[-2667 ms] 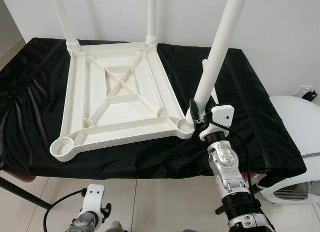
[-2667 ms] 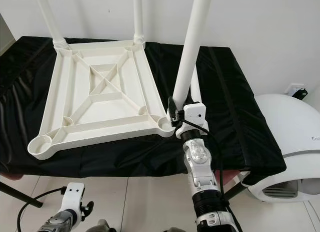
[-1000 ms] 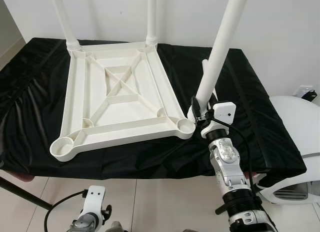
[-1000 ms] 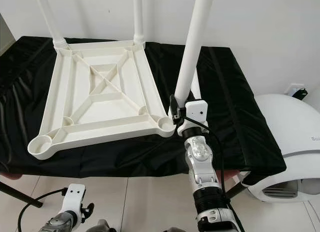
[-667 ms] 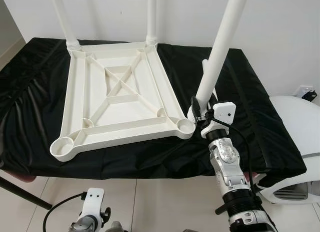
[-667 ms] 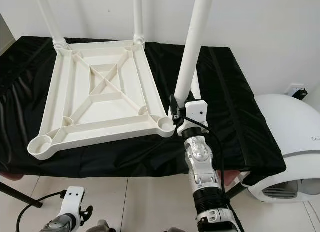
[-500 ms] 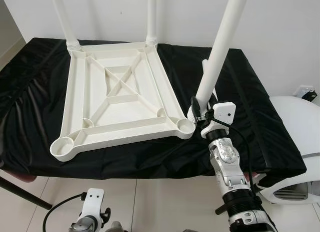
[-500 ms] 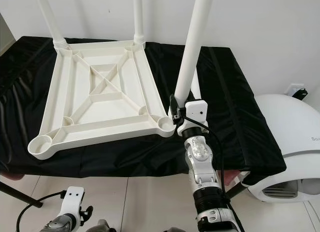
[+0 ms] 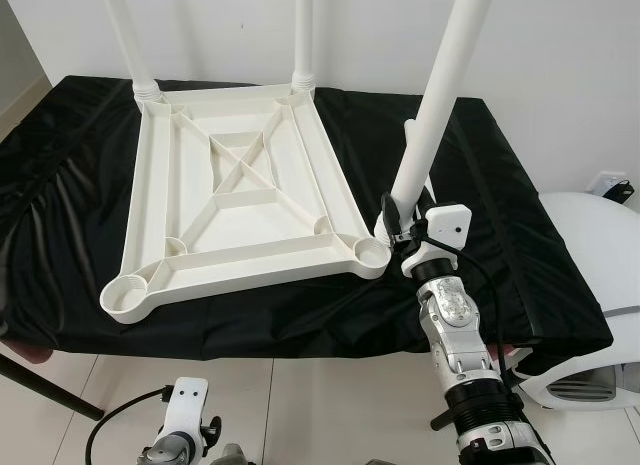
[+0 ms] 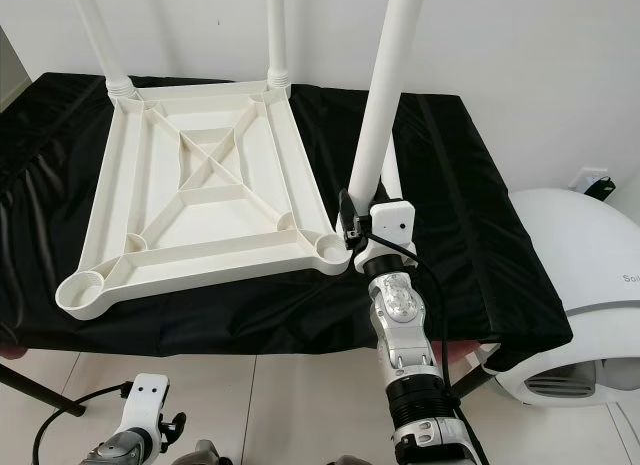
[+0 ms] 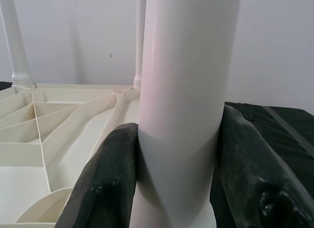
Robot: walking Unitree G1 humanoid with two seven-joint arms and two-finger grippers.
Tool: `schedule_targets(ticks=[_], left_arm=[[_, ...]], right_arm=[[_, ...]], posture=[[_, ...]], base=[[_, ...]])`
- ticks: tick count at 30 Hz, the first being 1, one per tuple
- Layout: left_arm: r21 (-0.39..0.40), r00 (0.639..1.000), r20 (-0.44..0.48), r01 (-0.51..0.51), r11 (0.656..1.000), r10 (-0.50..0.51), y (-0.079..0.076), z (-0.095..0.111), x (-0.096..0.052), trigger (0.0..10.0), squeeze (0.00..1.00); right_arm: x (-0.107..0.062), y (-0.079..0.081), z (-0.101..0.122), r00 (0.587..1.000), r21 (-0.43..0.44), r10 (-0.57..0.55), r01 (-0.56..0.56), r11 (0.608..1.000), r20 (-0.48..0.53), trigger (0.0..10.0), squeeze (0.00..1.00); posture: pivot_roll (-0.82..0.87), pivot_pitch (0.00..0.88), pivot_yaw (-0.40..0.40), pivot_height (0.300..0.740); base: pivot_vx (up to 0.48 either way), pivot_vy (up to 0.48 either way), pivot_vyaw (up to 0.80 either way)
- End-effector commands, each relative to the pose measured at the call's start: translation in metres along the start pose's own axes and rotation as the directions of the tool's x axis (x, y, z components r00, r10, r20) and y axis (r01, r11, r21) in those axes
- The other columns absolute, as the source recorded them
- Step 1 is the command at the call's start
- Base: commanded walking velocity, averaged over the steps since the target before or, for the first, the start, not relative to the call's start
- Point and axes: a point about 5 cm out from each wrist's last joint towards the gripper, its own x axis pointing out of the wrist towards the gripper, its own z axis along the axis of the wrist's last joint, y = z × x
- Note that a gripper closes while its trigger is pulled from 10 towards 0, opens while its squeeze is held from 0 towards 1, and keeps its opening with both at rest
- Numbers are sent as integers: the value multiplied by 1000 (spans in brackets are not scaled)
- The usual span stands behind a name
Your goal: Building children table
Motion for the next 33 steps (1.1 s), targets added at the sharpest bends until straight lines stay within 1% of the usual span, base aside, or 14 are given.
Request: schedule_targets(ticks=[1, 6, 9, 14, 20, 21, 22, 24, 25, 27, 28, 30, 31, 33], left_arm=[[-16, 999, -24, 47, 999, -48, -1, -8, -2, 10000, 0], [-19, 999, -25, 43, 999, -44, 0, -9, -3, 10000, 0], [-28, 999, -32, 29, 999, -30, 6, -15, -5, 10000, 0], [-32, 999, -34, 20, 999, -21, 11, -17, -6, 10000, 0], [-24, 999, 2, 47, 999, -47, 9, -10, -5, 10000, 0], [41, 991, 42, 122, 992, -123, -3, 3, -1, 10000, 0], [41, 991, 42, 122, 992, -123, -3, 3, -1, 10000, 0], [115, 976, 69, 199, 973, -207, -17, 13, 1, 10000, 0], [115, 976, 69, 199, 973, -207, -17, 13, 1, 10000, 0], [213, 954, 78, 269, 939, -291, -29, 20, 1, 10000, 0], [213, 954, 78, 269, 939, -291, -29, 20, 1, 10000, 0], [285, 936, 75, 310, 907, -344, -36, 24, 1, 10000, 0], [285, 936, 75, 310, 907, -344, -36, 24, 1, 10000, 0], [371, 912, 65, 354, 858, -405, -43, 25, -1, 10000, 0]], right_arm=[[1, 1, 4, 1000, 1, -5, 5, 1000, 21, 10000, 0], [1, 1, 4, 1000, 1, -5, 5, 1000, 21, 10000, 0], [1, 1, 4, 1000, 3, -7, 7, 1000, 21, 10000, 0], [1, 1, 3, 1000, 3, -6, 6, 1000, 20, 10000, 0], [2, 1, 4, 1000, 3, -3, 3, 1000, 22, 10000, 0], [2, 1, 4, 1000, 3, 0, 0, 1000, 24, 10000, 0], [2, 1, 4, 1000, 3, 0, 0, 1000, 24, 10000, 0], [3, 1, 4, 1000, 2, 2, -2, 1000, 25, 10000, 0], [3, 1, 4, 1000, 2, 2, -2, 1000, 25, 10000, 0], [4, 1, 5, 1000, -1, 3, -3, 1000, 28, 10000, 0], [4, 1, 5, 1000, -1, 3, -3, 1000, 28, 10000, 0], [5, 0, 6, 1000, -5, 3, -3, 1000, 31, 10000, 0], [5, 0, 6, 1000, -5, 3, -3, 1000, 31, 10000, 0], [5, -2, 7, 999, -10, 0, 1, 1000, 35, 10000, 0]], posture=[[14, 0, 3, 740], [16, 0, 5, 740], [20, 0, 5, 740], [23, 0, 4, 740], [26, 0, 2, 740], [27, 0, -1, 740], [27, 0, -1, 740], [24, 0, -2, 740], [24, 0, -2, 740], [16, 0, 2, 740], [16, 0, 2, 740], [11, 0, 5, 740], [11, 0, 5, 740], [5, 0, 11, 740]], base=[[0, 0, 0], [0, 0, 0], [0, 0, 0], [0, 0, 0], [0, 0, 0], [0, 0, 0], [0, 0, 0], [0, 0, 0], [0, 0, 0], [0, 0, 0], [0, 0, 0], [0, 0, 0], [0, 0, 0], [0, 0, 0]])
